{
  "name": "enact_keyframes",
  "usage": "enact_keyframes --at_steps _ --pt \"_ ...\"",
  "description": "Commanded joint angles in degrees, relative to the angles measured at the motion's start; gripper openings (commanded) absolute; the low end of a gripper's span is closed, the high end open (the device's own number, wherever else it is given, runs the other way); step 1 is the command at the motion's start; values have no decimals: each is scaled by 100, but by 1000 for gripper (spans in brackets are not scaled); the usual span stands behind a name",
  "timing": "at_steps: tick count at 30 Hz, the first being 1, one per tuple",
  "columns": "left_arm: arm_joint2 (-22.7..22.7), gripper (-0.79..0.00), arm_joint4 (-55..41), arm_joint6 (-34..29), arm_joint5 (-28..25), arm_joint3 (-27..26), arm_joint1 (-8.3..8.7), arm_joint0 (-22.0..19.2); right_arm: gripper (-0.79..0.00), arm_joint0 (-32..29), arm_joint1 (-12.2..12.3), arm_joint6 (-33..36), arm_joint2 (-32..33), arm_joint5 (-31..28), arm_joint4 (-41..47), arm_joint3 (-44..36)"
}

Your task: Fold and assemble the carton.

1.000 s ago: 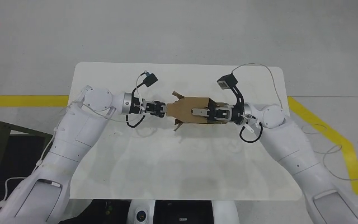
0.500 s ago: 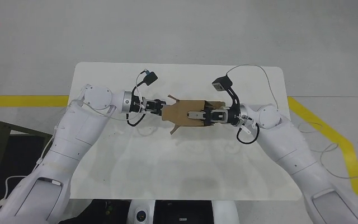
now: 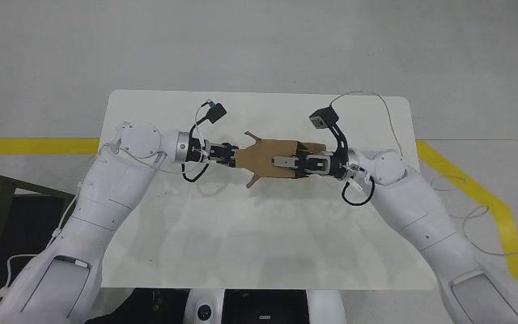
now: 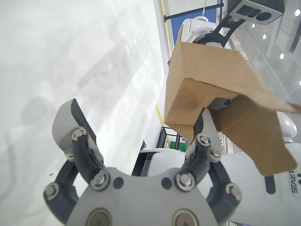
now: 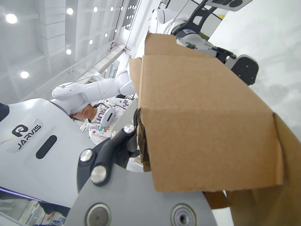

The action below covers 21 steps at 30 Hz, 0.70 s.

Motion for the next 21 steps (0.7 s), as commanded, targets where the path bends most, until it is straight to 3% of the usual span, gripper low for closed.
enact_keyframes --at_steps 1,12,21 --pt "-19 0 36 11 -8 11 11 27 -785 9 2 -49 38 -49 17 68" --pt "126 0 163 -339 45 -236 30 189 -785 48 -45 -295 177 -294 -7 374" --pt "46 0 136 -187 44 -105 31 71 -785 116 -133 -235 105 -234 -281 484"
